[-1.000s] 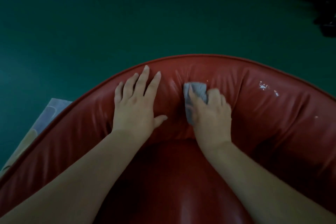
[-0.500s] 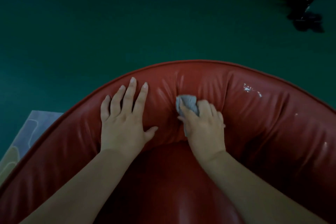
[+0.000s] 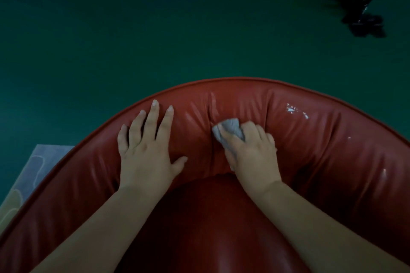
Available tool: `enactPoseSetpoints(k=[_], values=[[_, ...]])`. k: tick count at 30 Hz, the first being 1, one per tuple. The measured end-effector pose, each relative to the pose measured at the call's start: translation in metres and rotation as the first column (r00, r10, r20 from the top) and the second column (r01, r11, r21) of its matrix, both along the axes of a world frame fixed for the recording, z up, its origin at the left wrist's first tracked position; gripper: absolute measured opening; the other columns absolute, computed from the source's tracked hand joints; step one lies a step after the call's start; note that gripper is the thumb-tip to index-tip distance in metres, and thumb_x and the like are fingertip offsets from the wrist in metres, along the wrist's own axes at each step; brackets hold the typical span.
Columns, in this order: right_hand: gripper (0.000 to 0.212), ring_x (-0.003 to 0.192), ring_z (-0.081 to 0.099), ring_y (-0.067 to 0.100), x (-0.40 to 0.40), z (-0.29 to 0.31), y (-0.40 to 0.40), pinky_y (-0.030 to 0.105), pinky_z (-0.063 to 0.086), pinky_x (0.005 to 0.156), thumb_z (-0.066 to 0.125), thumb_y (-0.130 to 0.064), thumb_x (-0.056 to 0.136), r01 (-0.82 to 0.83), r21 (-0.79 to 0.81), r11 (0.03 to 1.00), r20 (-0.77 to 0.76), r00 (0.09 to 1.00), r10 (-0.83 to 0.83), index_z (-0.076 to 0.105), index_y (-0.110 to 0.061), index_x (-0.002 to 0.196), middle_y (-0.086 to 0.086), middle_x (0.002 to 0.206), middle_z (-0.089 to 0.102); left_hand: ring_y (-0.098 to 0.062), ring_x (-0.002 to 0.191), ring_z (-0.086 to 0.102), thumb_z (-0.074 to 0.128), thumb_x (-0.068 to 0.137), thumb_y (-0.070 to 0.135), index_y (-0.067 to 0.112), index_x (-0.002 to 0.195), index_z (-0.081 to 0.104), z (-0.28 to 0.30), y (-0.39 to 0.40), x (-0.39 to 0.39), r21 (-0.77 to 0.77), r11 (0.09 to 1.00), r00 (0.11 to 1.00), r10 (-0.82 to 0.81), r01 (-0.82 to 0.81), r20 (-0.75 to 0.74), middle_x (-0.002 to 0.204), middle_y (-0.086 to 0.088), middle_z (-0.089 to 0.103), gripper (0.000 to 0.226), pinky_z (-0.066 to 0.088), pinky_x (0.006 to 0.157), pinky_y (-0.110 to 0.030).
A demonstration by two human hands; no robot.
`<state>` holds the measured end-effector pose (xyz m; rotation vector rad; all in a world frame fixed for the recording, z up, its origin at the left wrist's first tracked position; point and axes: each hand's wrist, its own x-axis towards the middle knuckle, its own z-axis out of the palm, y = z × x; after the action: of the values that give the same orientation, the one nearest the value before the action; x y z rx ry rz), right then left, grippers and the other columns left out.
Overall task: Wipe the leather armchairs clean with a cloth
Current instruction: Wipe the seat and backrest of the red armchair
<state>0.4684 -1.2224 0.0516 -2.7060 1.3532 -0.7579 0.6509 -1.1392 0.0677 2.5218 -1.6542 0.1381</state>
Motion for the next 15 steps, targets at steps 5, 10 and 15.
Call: enactPoseSetpoints(k=[5, 10, 15], values=[[0.041, 0.080, 0.050, 0.033, -0.020, 0.018, -0.031, 0.041, 0.042, 0.067, 0.067, -0.024, 0.079, 0.129, -0.091, 0.988, 0.140, 0.983, -0.115, 0.065, -0.025, 0.120, 0.014, 0.090, 0.053, -0.028, 0.140, 0.021, 0.078, 0.059, 0.054, 0.026, 0.147, 0.028, 0.011, -0.018, -0.025, -0.079, 0.986, 0.989, -0.144, 0.145, 0.016, 0.158, 0.000, 0.017, 0.105, 0.016, 0.111, -0.056], [0.041, 0.077, 0.053, 0.037, -0.042, 0.005, -0.025, 0.043, 0.043, 0.064, 0.070, -0.012, 0.077, 0.145, -0.019, 0.989, 0.018, 0.989, -0.145, 0.068, -0.018, 0.118, 0.016, 0.084, 0.055, -0.025, 0.143, 0.015, 0.070, 0.068, 0.058, 0.027, 0.148, 0.023, 0.024, -0.050, -0.049, -0.100, 0.984, 0.986, -0.151, 0.145, -0.064, 0.159, 0.002, 0.013, 0.099, 0.016, 0.114, -0.049], [0.039, 0.076, 0.051, 0.034, -0.070, 0.014, -0.028, 0.041, 0.041, 0.063, 0.064, -0.020, 0.079, 0.141, -0.096, 0.985, 0.078, 0.988, -0.134, 0.066, -0.020, 0.118, 0.014, 0.084, 0.053, -0.024, 0.144, 0.009, 0.067, 0.072, 0.059, 0.029, 0.149, 0.019, 0.016, -0.055, -0.064, -0.035, 0.975, 0.973, -0.220, 0.218, -0.075, 0.159, 0.005, 0.006, 0.095, 0.013, 0.115, -0.046]])
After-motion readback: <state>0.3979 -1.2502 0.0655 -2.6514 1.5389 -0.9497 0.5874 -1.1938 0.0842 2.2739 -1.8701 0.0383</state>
